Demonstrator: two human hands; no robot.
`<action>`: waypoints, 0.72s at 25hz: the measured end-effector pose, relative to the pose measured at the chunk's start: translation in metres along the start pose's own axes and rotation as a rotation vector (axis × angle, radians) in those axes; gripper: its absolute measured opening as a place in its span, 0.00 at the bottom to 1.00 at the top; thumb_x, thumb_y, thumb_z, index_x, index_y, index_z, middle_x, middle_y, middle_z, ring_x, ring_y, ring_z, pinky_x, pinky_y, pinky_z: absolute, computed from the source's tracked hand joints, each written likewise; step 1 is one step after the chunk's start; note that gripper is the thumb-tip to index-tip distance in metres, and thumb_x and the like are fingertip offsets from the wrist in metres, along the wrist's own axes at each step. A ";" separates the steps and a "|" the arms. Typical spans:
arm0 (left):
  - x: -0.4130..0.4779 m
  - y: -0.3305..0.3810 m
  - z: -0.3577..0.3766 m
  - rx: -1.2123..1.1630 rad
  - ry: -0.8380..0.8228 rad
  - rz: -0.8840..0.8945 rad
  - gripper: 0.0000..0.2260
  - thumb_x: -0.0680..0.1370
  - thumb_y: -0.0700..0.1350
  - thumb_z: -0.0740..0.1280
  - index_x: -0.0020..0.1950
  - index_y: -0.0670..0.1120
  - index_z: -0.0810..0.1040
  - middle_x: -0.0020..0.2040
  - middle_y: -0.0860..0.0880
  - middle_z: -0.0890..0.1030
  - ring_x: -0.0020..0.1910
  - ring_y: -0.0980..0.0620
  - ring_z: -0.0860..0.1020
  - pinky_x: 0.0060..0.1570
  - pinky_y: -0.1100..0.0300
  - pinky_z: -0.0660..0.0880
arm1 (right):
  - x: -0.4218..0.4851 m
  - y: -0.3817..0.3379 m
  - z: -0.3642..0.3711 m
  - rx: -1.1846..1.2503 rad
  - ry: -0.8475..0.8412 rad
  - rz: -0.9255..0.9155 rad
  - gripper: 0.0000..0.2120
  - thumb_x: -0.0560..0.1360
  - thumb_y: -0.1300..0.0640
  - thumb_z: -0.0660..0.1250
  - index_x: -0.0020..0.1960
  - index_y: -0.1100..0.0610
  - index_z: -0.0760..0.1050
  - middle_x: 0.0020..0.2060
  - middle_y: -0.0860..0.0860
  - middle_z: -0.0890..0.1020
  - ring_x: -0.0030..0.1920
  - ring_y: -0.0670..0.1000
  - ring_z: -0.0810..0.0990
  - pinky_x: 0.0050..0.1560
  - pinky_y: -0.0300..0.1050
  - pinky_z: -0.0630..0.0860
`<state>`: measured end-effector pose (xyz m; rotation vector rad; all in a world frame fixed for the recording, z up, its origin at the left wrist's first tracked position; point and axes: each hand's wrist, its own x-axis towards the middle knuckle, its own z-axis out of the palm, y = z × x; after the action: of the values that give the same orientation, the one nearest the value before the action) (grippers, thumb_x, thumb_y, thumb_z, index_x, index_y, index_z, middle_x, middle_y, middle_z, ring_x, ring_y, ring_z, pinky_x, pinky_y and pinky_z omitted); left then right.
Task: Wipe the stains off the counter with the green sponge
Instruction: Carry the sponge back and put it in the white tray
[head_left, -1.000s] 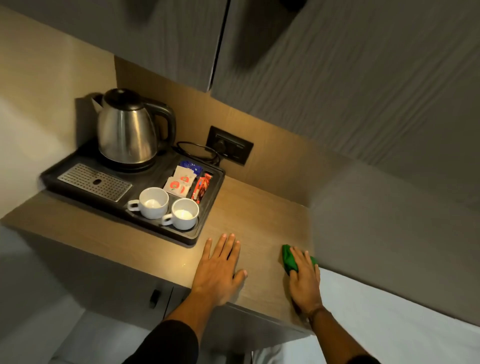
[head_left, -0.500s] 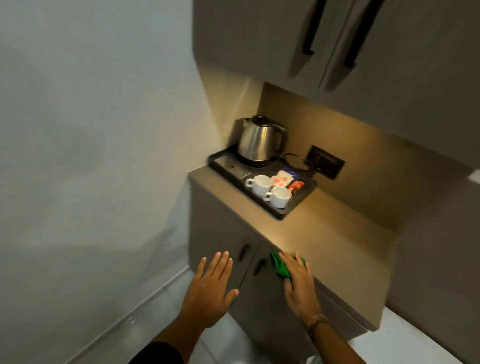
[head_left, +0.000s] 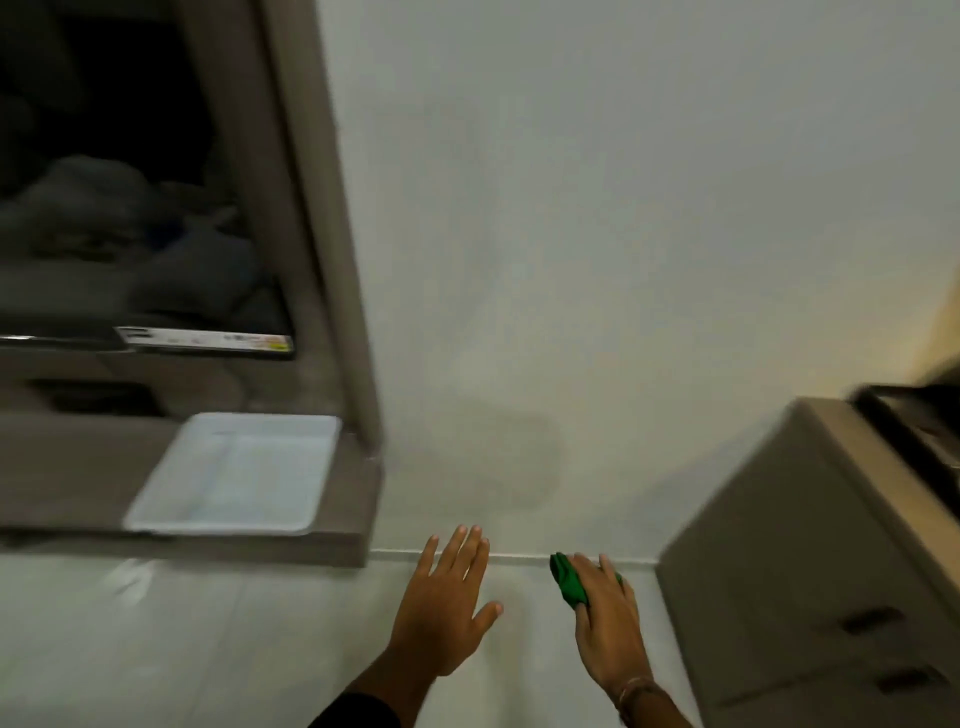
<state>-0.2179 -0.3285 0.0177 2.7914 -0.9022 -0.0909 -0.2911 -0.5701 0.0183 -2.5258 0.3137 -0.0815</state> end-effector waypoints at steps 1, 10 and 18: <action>-0.016 -0.031 -0.009 0.003 0.005 -0.051 0.37 0.84 0.67 0.48 0.85 0.47 0.46 0.86 0.46 0.47 0.84 0.45 0.43 0.80 0.43 0.32 | 0.008 -0.028 0.022 -0.004 -0.041 -0.055 0.33 0.75 0.71 0.61 0.77 0.51 0.64 0.76 0.50 0.69 0.81 0.57 0.55 0.80 0.58 0.52; -0.072 -0.295 -0.079 0.101 -0.041 -0.261 0.37 0.84 0.67 0.50 0.85 0.47 0.44 0.86 0.45 0.44 0.84 0.43 0.41 0.79 0.43 0.31 | 0.091 -0.287 0.185 -0.062 -0.137 -0.336 0.29 0.79 0.66 0.59 0.77 0.46 0.63 0.77 0.48 0.68 0.81 0.56 0.54 0.81 0.57 0.49; -0.021 -0.439 -0.074 0.086 -0.096 -0.248 0.39 0.81 0.71 0.37 0.85 0.47 0.42 0.85 0.44 0.41 0.83 0.40 0.37 0.81 0.36 0.45 | 0.181 -0.390 0.284 -0.235 -0.158 -0.294 0.29 0.83 0.54 0.63 0.80 0.46 0.56 0.81 0.48 0.61 0.82 0.54 0.50 0.81 0.60 0.47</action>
<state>0.0252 0.0441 -0.0040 2.9891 -0.5879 -0.2314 0.0004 -0.1456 0.0019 -2.7739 -0.1205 0.0438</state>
